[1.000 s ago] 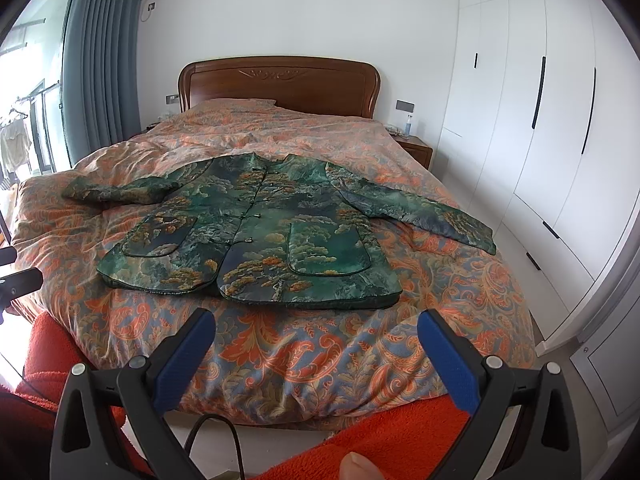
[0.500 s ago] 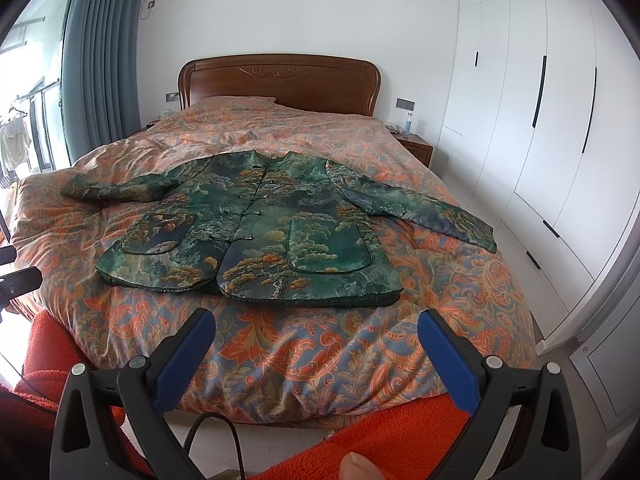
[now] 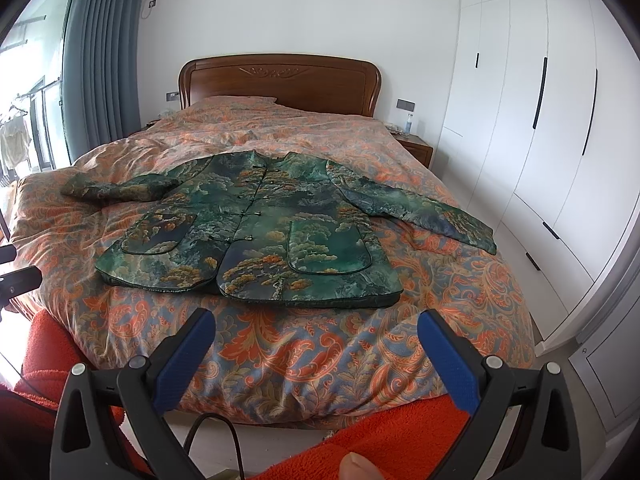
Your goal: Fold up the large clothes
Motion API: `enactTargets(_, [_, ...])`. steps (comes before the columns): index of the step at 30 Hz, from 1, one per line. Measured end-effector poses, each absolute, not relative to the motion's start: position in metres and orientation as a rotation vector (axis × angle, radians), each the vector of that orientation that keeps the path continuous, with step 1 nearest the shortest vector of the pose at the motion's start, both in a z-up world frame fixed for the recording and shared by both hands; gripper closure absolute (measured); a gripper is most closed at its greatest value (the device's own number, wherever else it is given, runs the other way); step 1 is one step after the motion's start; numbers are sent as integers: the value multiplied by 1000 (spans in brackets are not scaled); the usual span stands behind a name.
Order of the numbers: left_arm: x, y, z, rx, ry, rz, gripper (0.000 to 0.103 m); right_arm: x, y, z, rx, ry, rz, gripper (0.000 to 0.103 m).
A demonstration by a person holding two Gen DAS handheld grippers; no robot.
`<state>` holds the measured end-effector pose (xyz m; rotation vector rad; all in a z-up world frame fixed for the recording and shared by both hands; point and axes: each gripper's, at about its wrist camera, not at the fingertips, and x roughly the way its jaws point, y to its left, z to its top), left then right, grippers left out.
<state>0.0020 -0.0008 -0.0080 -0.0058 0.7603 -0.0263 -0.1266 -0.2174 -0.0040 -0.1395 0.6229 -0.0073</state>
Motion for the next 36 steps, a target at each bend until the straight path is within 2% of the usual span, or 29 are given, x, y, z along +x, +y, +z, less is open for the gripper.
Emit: enactTargets(36, [1, -2, -17, -10, 787, -23, 0, -123, -214, -11, -150, 643, -20, 0])
